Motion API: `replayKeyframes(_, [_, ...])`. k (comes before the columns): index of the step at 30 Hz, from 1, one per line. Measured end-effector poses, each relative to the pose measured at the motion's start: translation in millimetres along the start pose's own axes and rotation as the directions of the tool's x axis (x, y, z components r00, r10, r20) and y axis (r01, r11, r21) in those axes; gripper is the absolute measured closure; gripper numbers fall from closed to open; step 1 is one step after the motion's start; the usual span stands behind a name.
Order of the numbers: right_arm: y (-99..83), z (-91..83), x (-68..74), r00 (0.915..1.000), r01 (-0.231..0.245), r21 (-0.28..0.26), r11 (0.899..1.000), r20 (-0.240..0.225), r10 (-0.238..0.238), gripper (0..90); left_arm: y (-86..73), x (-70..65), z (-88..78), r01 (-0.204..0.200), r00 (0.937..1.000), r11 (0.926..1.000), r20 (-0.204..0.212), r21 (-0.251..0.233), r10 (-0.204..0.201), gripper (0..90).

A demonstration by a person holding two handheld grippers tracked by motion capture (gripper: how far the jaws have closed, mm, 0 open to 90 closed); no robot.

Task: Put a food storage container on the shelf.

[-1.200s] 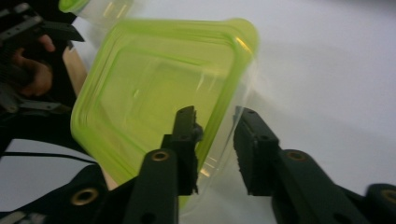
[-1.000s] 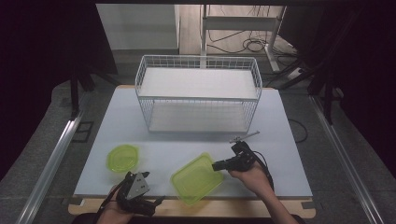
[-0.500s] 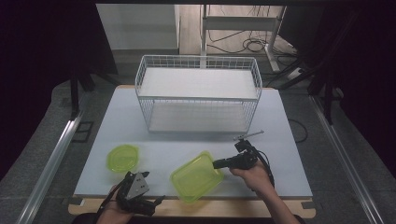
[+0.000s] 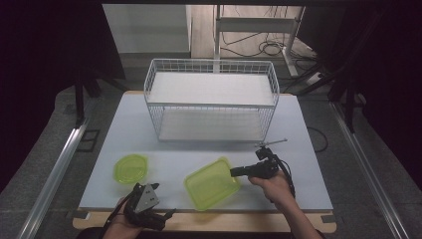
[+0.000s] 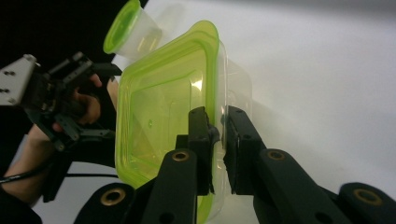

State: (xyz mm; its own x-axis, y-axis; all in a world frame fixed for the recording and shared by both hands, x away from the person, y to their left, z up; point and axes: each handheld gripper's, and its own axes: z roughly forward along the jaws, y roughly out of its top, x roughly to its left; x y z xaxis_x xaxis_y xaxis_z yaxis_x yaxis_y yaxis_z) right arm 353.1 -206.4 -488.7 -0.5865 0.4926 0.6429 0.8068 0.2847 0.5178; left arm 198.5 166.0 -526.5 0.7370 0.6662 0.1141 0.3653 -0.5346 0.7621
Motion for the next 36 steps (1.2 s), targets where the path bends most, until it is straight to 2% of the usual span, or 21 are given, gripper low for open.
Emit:
replayKeyframes(10, [3.4, -10.1, 1.3, 0.9996, -0.007, -0.049, 0.999, -0.027, 0.006, 81.9, -0.1, -0.3, 0.5, -0.001, 1.0, 1.0, 0.002, 0.002, 0.001, 6.0])
replayKeyframes(16, [13.9, -22.7, 8.3, 0.9985, 0.001, -0.107, 0.994, -0.055, -0.007, 82.0, -0.1, -0.3, 0.7, -0.002, 1.0, 1.0, 0.002, 0.003, 0.002, 6.0])
replayKeyframes(22, [24.2, -31.7, 15.0, 0.9979, 0.013, -0.144, 0.99, -0.06, -0.022, 82.0, 0.0, -0.5, 0.7, -0.003, 1.0, 1.0, 0.002, 0.003, 0.003, 6.0])
replayKeyframes(28, [43.9, -47.9, 28.6, 0.9975, 0.027, -0.218, 0.976, -0.058, -0.04, 82.1, 0.1, 1.5, -0.7, 0.014, 0.9998, 0.9998, 0.01, -0.015, -0.014, 6.3])
replayKeyframes(36, [67.1, -62.7, 42.8, 0.9963, 0.039, -0.293, 0.955, -0.063, -0.059, 82.1, 0.1, 0.5, 0.2, 0.011, 0.9999, 0.9998, 0.012, -0.014, -0.011, 6.3])
